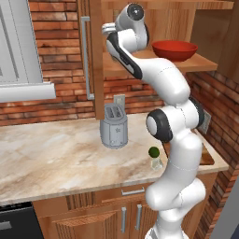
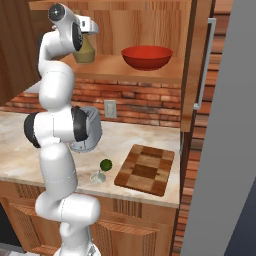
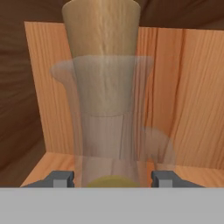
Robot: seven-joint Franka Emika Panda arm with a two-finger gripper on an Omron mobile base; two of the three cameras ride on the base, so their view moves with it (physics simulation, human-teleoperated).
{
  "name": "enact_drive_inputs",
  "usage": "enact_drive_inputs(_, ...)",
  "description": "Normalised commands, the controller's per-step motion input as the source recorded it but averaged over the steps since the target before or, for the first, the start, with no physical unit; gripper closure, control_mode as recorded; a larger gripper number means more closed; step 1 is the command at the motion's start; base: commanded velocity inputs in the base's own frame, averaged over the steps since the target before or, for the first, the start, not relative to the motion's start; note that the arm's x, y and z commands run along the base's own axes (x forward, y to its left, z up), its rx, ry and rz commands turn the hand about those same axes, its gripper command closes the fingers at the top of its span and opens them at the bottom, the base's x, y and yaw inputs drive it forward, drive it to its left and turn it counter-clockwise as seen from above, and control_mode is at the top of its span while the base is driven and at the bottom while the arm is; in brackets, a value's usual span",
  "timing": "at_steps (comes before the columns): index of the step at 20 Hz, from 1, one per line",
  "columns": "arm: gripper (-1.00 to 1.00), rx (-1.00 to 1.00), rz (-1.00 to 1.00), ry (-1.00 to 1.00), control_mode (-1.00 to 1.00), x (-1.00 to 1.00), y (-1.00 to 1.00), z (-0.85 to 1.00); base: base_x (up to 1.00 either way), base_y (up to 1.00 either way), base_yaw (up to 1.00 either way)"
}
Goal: Open the cabinet. Place the bowl and condiment on the counter. Then place the lime and garlic on the cutting board.
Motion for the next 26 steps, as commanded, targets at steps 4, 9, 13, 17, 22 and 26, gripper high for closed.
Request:
enact_drive_inputs(4, 1.00, -0.02, 0.00, 0.00, -1.00, 0.00, 0.00, 0.00, 0.00, 0.00, 0.00)
enact_drive_inputs(9, 1.00, -0.01, 0.00, 0.00, -1.00, -0.07, -0.01, 0.00, 0.00, 0.00, 0.00)
enact_drive_inputs(13, 1.00, 0.00, 0.00, 0.00, -1.00, -0.54, -0.13, 0.06, 0.00, 0.00, 0.00)
enact_drive_inputs(17, 1.00, 0.00, 0.00, 0.00, -1.00, -0.83, -0.26, 0.16, 0.00, 0.00, 0.00)
enact_drive_inputs(22, 1.00, 0.00, 0.00, 0.00, -1.00, -0.99, -0.35, -0.01, 0.00, 0.00, 0.00)
enact_drive_inputs(26, 1.00, 0.00, 0.00, 0.00, -1.00, -1.00, -0.47, -0.05, 0.00, 0.00, 0.00)
